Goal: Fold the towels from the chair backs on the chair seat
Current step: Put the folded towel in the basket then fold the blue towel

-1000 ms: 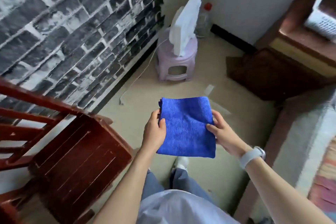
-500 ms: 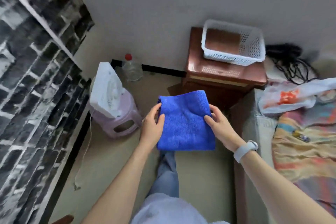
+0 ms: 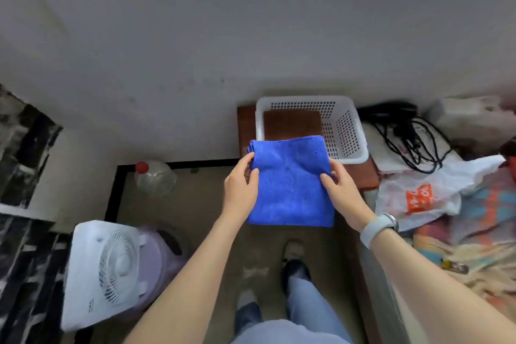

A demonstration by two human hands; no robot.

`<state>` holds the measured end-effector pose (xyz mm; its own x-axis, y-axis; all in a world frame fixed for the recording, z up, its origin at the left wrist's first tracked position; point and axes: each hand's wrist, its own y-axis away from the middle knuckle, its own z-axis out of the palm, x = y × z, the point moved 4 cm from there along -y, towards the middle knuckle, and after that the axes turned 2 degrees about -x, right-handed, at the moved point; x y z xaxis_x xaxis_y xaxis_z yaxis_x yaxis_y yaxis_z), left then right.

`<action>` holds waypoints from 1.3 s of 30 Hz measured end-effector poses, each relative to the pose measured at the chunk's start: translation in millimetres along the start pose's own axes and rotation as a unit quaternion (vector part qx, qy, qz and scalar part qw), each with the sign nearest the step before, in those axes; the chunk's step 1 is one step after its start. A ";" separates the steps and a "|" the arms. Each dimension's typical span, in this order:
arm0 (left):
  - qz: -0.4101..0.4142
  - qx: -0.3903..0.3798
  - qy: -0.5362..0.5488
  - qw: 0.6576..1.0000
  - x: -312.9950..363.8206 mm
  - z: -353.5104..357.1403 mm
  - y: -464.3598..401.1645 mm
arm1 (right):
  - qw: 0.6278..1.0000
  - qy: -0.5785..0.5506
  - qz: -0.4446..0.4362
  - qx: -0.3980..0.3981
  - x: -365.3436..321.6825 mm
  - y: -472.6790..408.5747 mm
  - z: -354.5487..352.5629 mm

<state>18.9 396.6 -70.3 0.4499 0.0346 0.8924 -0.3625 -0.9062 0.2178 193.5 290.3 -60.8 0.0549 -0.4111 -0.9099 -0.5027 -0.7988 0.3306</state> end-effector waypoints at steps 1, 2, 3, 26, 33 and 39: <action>-0.003 0.002 -0.001 1.000 5.6 8.5 -16.9 | 1.000 -0.006 0.004 0.001 -1.3 -17.3 -6.6; -0.006 0.004 -0.003 1.000 9.9 17.5 -34.2 | 1.000 -0.010 0.005 0.000 -2.4 -35.7 -12.6; -0.008 0.007 -0.004 1.000 13.9 26.9 -51.8 | 1.000 -0.013 0.004 -0.001 -3.5 -54.8 -18.4; 0.139 -0.042 -0.456 0.878 -16.1 159.3 -200.1 | 0.864 0.459 -0.204 0.032 52.4 -231.3 -20.6; 0.112 -0.064 -0.484 0.865 -54.5 169.4 -231.2 | 0.809 0.563 -0.148 -0.080 91.1 -263.2 1.3; 0.083 -0.078 -0.464 0.878 -57.9 173.7 -233.8 | 0.849 0.509 -0.091 -0.108 107.6 -267.2 -5.0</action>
<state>219.4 533.3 -241.5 0.8260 -0.5166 0.2254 -0.5605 -0.7951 0.2318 338.1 457.4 -245.7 0.8872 -0.3504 -0.3001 -0.2411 -0.9068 0.3458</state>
